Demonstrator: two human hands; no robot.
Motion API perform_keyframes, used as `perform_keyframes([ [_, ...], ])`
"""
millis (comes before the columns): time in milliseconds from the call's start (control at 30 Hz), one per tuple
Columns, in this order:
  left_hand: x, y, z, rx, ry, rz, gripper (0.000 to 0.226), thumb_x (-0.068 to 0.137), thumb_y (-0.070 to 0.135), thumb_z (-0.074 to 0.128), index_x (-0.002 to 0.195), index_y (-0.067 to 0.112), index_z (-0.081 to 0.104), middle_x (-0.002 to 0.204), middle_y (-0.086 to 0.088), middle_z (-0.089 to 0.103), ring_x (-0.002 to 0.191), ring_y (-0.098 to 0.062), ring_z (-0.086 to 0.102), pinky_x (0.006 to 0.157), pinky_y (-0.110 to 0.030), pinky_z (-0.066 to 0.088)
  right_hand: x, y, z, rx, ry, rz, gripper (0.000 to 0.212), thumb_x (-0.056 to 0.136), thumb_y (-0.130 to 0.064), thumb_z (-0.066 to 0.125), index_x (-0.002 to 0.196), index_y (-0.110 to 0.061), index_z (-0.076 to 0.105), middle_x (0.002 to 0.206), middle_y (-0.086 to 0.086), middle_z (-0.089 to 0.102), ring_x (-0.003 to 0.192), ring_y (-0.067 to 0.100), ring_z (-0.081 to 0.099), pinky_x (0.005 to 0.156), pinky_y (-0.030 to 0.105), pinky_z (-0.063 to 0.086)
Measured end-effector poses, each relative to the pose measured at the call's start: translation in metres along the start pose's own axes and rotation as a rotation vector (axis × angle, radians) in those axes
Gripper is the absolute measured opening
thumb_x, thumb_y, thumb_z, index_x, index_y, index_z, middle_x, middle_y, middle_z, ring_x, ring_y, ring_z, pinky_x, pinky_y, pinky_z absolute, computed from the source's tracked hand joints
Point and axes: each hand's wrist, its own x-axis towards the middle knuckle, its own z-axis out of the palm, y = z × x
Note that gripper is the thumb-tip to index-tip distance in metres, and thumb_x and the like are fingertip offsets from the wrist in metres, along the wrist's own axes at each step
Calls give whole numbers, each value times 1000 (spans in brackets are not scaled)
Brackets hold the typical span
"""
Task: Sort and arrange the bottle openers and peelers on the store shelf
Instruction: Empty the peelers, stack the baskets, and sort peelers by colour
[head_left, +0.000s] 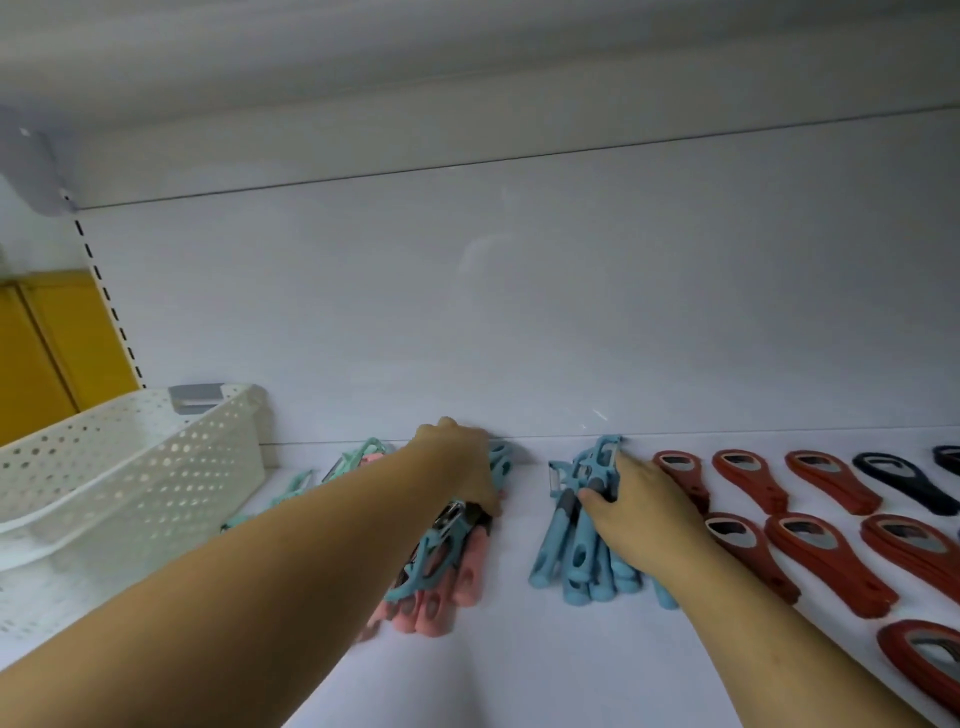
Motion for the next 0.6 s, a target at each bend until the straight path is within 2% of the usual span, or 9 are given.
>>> perform_keyframes([
  [167,15,-2,-4,-105,-126,-70,68,75,44,74,126,6,51,123,-10,57,109,-30,56,92,-37,46,0,2,-1,22,-23,-20,31,87,-41,52,106,-17,55,112,4,61,99,23,58,87,38,50],
  [300,20,-4,-9,-80,-108,-84,47,79,31,70,116,5,56,102,-8,56,92,-27,57,84,-33,49,-1,1,-1,18,-41,-14,34,89,-42,51,112,-17,54,118,5,58,103,23,56,89,37,49],
  [433,21,-2,-6,-46,-102,-78,42,81,26,67,115,4,57,96,-8,54,95,-27,60,84,-33,50,-1,2,-1,37,-44,1,34,89,-41,52,111,-16,54,119,6,56,106,24,55,91,37,48],
  [500,23,-3,-3,-83,-74,-105,44,81,24,65,119,4,54,97,-9,54,89,-25,58,82,-32,51,-1,2,0,45,-41,8,33,89,-41,52,111,-16,54,119,6,55,106,24,54,91,38,48],
  [600,25,-5,-1,-173,-38,-141,55,85,22,60,132,5,36,109,-11,54,95,-25,54,80,-30,48,-1,2,0,44,-44,15,36,89,-42,51,113,-15,54,120,7,55,107,24,54,91,39,48],
])
